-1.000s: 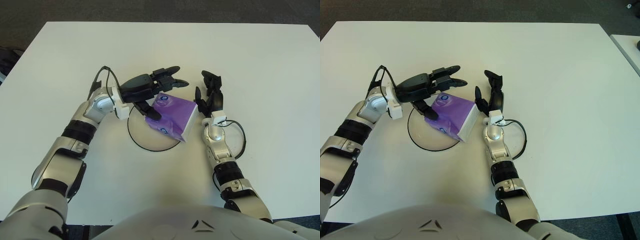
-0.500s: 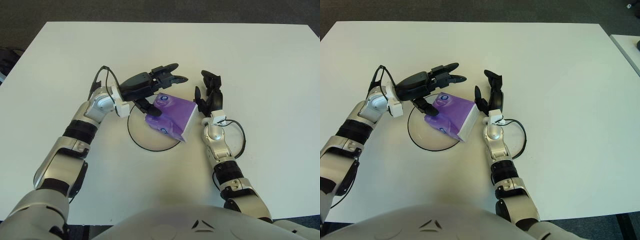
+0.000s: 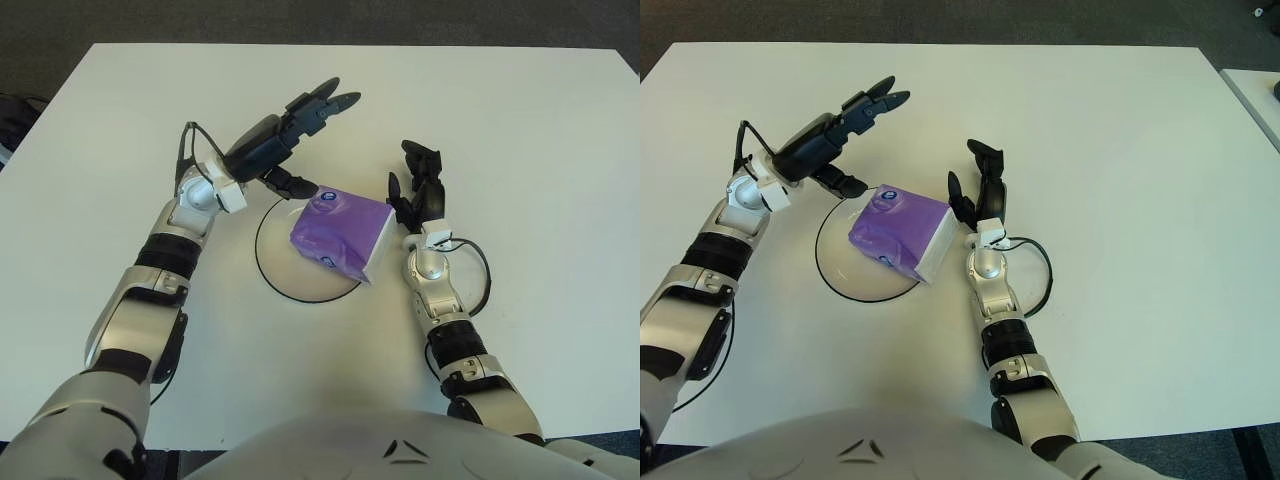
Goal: Put the tissue paper into the plate.
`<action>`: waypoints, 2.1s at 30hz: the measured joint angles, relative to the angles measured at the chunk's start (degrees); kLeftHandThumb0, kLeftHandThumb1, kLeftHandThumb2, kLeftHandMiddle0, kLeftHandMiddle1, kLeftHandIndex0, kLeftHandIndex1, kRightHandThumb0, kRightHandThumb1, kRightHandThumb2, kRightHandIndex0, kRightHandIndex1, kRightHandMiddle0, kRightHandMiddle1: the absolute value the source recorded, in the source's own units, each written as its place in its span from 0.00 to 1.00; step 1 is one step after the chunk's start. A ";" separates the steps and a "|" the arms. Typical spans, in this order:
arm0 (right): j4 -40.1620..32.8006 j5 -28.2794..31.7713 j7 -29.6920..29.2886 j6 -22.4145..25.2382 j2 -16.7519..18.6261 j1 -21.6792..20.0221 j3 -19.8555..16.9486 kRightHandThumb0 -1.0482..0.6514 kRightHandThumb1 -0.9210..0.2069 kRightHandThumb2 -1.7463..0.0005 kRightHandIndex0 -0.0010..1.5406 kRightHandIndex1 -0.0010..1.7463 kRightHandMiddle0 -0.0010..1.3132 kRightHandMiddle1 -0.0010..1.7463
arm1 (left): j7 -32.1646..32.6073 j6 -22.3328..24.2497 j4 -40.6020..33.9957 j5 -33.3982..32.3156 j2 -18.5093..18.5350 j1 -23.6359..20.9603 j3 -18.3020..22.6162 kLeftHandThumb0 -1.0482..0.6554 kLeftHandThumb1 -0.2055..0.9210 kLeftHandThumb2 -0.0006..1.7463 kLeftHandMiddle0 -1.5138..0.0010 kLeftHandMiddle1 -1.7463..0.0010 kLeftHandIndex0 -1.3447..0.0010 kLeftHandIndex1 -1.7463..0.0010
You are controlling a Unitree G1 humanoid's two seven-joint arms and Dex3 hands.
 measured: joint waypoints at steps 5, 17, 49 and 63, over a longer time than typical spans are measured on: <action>0.54 0.13 0.86 -0.12 -0.07 -0.44 -0.07 0.25 0.02 0.68 0.14 0.33 0.00 0.56 | -0.38 0.11 4.82 -3.17 -1.76 -1.92 1.01 0.15 1.00 0.50 0.99 1.00 1.00 0.99; 1.50 0.62 3.49 -0.73 -0.02 -1.17 -0.66 0.27 0.03 0.67 0.13 0.32 0.00 0.54 | 6.66 4.05 10.00 -2.79 -4.78 -4.74 6.19 0.10 1.00 0.56 1.00 1.00 1.00 1.00; 2.32 2.42 5.11 -1.77 0.12 -1.52 -1.55 0.28 0.07 0.64 0.12 0.33 0.00 0.57 | 10.83 29.45 1.85 -9.08 -8.59 -1.16 14.17 0.03 1.00 0.57 1.00 1.00 0.98 0.99; 2.38 2.65 5.70 -1.93 0.18 -1.52 -2.05 0.28 0.07 0.64 0.13 0.34 0.00 0.57 | 15.63 29.41 6.16 -8.29 -10.58 2.54 16.18 0.07 1.00 0.58 1.00 1.00 1.00 0.89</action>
